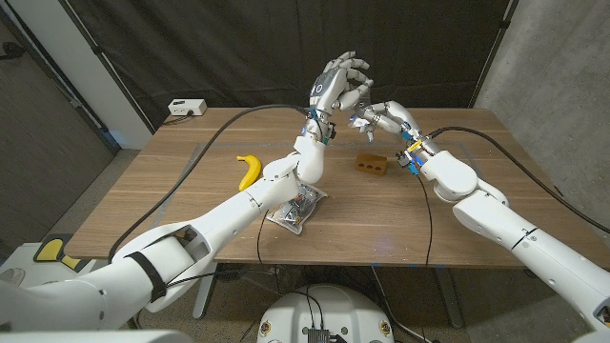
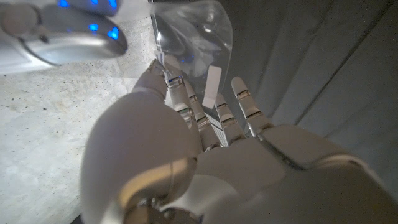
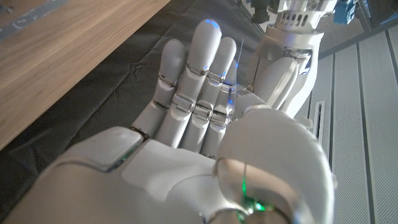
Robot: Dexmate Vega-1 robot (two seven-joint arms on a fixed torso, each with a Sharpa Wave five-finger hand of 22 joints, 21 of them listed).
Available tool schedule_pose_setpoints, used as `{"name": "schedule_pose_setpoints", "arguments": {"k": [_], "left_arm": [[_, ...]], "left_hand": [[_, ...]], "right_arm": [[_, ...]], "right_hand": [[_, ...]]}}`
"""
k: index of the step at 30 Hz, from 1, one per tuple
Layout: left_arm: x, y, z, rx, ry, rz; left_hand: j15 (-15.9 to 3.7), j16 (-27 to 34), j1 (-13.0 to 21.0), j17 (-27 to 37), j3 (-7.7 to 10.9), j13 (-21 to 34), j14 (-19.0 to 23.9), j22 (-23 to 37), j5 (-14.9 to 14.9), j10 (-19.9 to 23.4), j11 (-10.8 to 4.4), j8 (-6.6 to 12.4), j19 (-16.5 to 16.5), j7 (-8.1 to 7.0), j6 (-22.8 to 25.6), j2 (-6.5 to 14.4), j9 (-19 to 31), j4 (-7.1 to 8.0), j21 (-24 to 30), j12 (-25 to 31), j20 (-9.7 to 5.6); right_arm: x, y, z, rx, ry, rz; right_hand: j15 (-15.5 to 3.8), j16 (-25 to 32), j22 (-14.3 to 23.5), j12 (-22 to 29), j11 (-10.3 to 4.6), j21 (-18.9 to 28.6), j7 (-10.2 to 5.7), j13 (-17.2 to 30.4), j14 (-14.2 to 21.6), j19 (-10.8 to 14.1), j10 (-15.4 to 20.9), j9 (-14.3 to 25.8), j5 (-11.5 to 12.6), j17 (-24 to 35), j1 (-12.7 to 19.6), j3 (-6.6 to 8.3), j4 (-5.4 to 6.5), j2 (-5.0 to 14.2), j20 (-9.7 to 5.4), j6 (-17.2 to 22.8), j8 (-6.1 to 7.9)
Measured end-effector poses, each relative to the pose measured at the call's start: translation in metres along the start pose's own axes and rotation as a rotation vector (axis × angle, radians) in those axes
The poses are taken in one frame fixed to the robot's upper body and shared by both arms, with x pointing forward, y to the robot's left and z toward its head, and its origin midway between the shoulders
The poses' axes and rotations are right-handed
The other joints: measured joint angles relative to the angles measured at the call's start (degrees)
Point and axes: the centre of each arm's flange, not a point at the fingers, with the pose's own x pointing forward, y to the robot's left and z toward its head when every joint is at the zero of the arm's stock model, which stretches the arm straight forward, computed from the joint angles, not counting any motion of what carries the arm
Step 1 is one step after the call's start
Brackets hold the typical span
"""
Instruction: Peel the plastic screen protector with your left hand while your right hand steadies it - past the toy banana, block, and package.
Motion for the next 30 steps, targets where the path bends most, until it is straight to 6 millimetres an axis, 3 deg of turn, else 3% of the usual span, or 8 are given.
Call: {"name": "schedule_pose_setpoints", "arguments": {"k": [4, 17, 30], "left_arm": [[-0.003, 0.004, 0.008, 0.038, -0.075, 0.078], [-0.009, -0.004, 0.017, 0.061, -0.185, 0.092], [-0.015, -0.014, 0.026, 0.056, -0.262, 0.077]], "left_hand": [[0.11, 0.35, 0.00, 0.23, 0.00, 0.26, 0.51, 0.00, 0.27, 0.36, -0.06, 0.00, 0.09, 0.00, 0.00, 0.00, 0.00, 0.00, 0.10, 0.00, -0.09], [-0.01, 0.77, 0.21, 0.53, -0.54, 0.53, 1.43, -0.16, 1.52, 1.69, 0.26, 0.00, 0.63, -0.07, 0.50, -0.23, 0.01, 0.08, 0.73, 0.44, -1.20], [0.00, 0.99, 0.42, 0.53, -0.88, 0.93, 2.05, -0.16, 2.27, 2.30, 0.25, 0.00, 0.63, 0.01, 0.59, -0.47, 0.01, 0.23, 0.95, 0.78, -1.19]], "right_arm": [[0.004, -0.007, -0.008, 0.049, 0.010, -0.004], [0.008, -0.010, -0.015, 0.186, 0.008, 0.020], [0.009, -0.010, -0.018, 0.235, 0.012, 0.026]], "right_hand": [[-0.30, 0.00, 0.03, 0.00, 0.12, 0.00, 0.00, -0.07, 0.30, 0.10, 0.14, 0.00, 0.18, -0.01, 0.00, 0.00, 0.00, 0.00, -0.09, 0.00, 0.00], [-0.36, 0.00, 0.30, 0.00, 0.06, -0.01, 0.01, -0.16, 0.37, 0.83, 0.23, 0.03, 0.41, 0.00, 0.23, 0.00, 0.00, -0.22, -0.41, 0.01, -0.01], [-0.35, 0.01, 0.29, 0.23, 0.10, -0.01, -0.19, -0.15, 0.36, 1.03, 0.29, 0.02, 0.82, 0.00, 0.45, 0.00, 0.00, -0.45, -0.20, 0.22, -0.22]]}}
